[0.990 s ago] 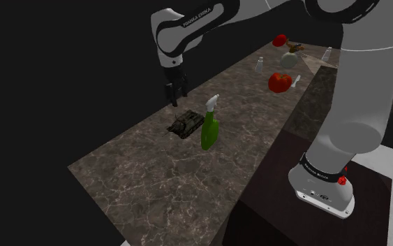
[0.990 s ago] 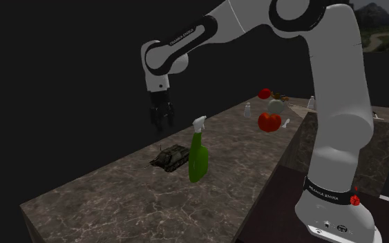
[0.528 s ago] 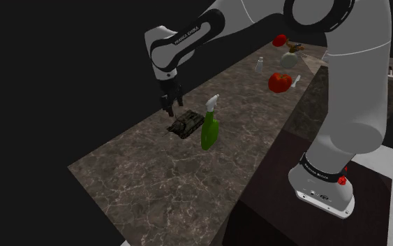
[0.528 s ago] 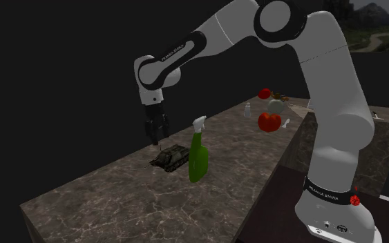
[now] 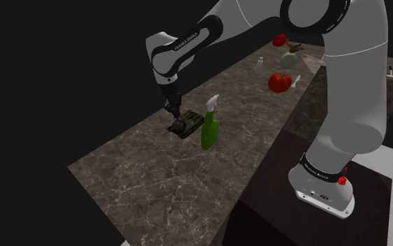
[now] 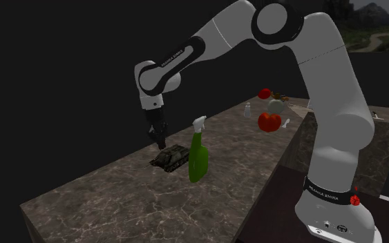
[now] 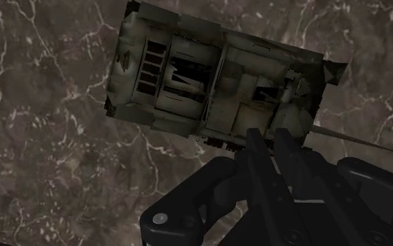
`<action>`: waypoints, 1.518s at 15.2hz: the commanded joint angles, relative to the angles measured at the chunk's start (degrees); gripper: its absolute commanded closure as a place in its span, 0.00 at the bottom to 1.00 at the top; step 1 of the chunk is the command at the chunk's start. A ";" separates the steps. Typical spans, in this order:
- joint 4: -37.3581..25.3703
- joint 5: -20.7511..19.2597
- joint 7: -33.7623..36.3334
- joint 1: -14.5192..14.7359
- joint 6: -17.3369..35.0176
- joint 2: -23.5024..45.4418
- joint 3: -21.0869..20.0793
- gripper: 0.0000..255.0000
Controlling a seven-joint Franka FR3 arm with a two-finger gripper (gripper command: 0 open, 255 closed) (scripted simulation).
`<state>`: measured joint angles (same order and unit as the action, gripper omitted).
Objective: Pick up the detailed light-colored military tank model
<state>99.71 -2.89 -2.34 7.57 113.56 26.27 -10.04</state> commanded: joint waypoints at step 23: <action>-4.70 0.90 -0.31 -0.24 -9.57 -4.90 -0.41 1.00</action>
